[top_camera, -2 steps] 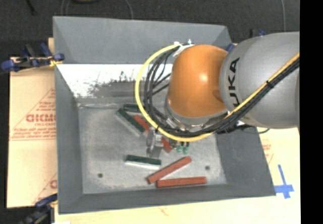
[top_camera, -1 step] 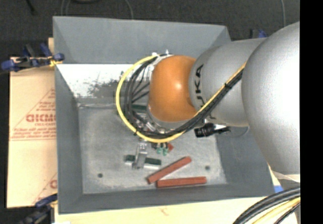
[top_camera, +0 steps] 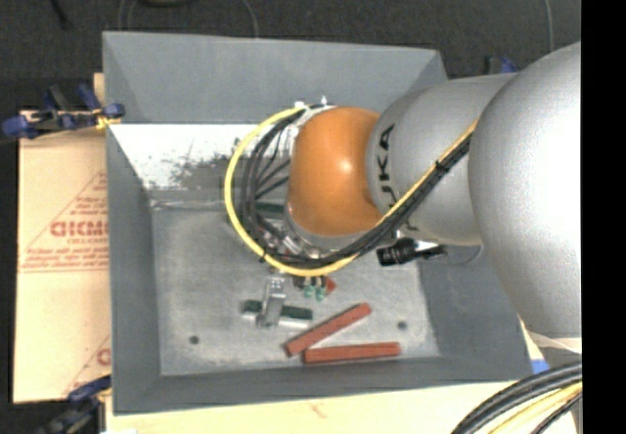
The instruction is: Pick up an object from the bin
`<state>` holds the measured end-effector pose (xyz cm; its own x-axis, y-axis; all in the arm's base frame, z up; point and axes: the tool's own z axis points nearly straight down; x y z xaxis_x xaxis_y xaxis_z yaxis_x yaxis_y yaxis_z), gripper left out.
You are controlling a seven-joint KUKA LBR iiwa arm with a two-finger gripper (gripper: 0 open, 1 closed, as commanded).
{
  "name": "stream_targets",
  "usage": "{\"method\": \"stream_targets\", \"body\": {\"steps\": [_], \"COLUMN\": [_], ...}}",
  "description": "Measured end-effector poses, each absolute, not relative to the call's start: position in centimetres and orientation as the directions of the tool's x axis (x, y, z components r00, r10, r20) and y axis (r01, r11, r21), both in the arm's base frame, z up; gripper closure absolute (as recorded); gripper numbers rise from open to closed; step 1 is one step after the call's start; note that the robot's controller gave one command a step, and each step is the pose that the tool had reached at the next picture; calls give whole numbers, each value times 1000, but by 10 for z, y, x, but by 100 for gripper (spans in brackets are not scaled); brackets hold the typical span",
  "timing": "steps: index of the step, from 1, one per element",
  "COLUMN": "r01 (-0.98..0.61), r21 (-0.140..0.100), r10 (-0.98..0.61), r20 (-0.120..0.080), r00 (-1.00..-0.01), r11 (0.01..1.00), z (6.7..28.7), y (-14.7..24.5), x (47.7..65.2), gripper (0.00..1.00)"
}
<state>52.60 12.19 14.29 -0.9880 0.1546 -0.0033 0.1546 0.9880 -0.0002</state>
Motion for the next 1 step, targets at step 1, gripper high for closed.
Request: {"method": "stream_targets", "body": {"steps": [1], "r01": [37], "r21": [-1], "r10": [37], "r20": [-2], "r00": [-999], "r11": [999], "z": [79], "y": [92], "x": [522], "gripper": [100]}}
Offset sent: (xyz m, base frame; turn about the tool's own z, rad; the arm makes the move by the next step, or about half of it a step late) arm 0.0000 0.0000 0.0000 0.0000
